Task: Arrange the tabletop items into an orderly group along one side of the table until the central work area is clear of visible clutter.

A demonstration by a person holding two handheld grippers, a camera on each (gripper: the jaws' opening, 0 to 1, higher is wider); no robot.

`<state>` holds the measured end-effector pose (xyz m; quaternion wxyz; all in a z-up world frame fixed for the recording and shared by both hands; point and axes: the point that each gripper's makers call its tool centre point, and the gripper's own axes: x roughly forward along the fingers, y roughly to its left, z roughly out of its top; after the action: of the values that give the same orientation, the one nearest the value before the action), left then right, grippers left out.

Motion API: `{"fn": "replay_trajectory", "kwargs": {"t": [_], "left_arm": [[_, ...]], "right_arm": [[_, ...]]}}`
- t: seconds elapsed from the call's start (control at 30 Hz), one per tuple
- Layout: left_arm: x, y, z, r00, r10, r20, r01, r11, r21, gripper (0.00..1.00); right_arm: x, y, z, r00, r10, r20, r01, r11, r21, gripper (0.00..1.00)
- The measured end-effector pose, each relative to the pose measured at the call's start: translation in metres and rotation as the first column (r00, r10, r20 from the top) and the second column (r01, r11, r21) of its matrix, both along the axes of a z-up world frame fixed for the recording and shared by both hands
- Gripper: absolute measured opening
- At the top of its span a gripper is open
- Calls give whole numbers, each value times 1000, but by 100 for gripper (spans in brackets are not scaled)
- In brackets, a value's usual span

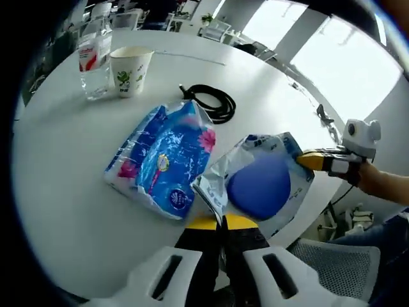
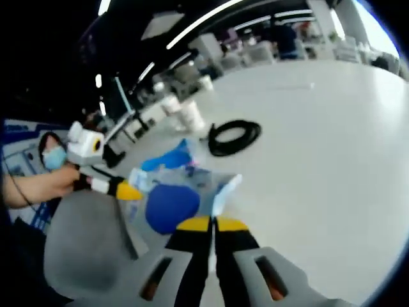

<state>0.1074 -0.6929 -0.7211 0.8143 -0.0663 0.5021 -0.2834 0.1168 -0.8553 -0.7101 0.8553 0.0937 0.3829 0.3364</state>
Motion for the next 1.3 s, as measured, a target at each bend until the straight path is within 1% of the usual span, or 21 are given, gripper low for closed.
{"fn": "replay_trajectory", "kwargs": {"t": [0.07,0.17,0.37,0.47,0.6,0.67,0.77,0.83,0.9,1.0,1.07,1.3], "left_arm": [[1,5,-1,1000,-7,-10,7,1000,7,0],[-1,10,-6,999,-17,-43,18,1000,19,0],[1,12,-7,999,-19,-46,19,1000,10,0],[2,14,-8,998,26,-52,-25,1000,4,2],[1,18,-10,996,67,-56,-67,998,10,2],[1,18,-11,994,99,-51,-99,995,2,2],[1,19,-13,994,108,-34,-107,994,20,3],[3,20,-13,991,126,-34,-126,992,22,3],[2,19,-13,991,133,-28,-132,991,17,3],[2,20,-15,989,147,-16,-147,989,11,3],[2,20,-14,986,164,-16,-164,986,5,3],[3,20,-15,988,155,8,-155,987,36,4]], "right_arm": [[-7,5,-2,1000,20,3,-20,999,-39,0],[-13,10,-5,1000,29,5,-29,998,-63,0],[-20,9,-9,1000,11,1,-11,996,-93,0],[-23,8,-14,1000,25,-3,-25,992,-126,0],[-23,8,-12,1000,6,2,-6,992,-122,0],[-23,8,-14,1000,1,1,-1,992,-123,0],[-25,8,-16,1000,-5,-16,3,993,-118,0],[-25,10,-16,1000,11,-16,-13,992,-128,0],[-24,9,-16,1000,21,-9,-22,990,-140,0],[-23,9,-17,1000,11,-15,-13,991,-131,0],[-23,9,-17,1000,25,-12,-27,990,-139,0],[-20,7,-20,999,36,-10,-37,988,-150,0]]}}
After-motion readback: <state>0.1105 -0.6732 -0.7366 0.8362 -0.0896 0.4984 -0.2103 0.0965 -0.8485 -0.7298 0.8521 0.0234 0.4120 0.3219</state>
